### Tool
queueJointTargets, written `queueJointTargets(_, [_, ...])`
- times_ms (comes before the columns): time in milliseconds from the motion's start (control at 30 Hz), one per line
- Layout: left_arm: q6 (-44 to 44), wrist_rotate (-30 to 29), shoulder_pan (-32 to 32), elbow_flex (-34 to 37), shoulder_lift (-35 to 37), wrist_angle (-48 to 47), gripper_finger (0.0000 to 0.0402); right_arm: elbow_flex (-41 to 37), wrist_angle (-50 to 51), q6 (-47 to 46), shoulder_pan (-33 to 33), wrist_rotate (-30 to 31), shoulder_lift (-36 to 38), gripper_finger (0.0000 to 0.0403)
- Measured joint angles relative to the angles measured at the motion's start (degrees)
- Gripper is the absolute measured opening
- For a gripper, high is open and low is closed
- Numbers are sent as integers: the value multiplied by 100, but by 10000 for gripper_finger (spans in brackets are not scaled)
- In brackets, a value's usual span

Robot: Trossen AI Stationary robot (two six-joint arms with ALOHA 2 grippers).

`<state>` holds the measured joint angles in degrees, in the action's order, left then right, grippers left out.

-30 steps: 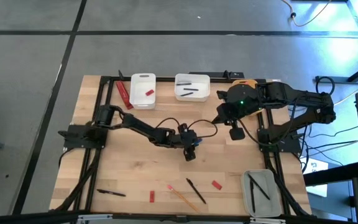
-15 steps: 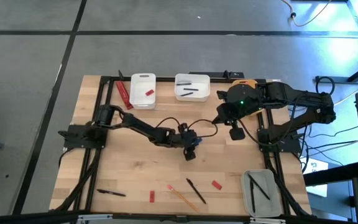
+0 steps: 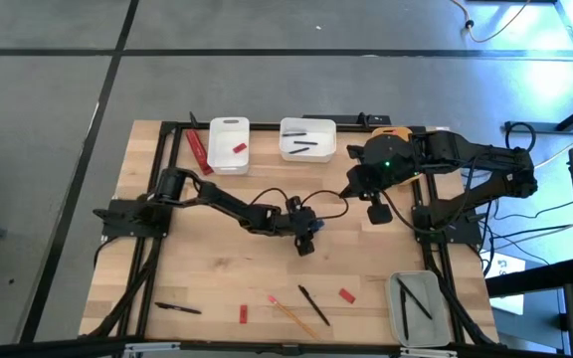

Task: Sort crayons/erasers/pens/pencils in bins
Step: Put the blue eraser into the left white bin

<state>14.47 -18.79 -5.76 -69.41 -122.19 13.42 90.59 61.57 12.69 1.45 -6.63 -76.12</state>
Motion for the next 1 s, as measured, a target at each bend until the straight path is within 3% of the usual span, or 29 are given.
queueJointTargets(1000, [-10, 179, 11, 2, -65, 60, 149, 0, -3, 0, 0, 2, 0, 4])
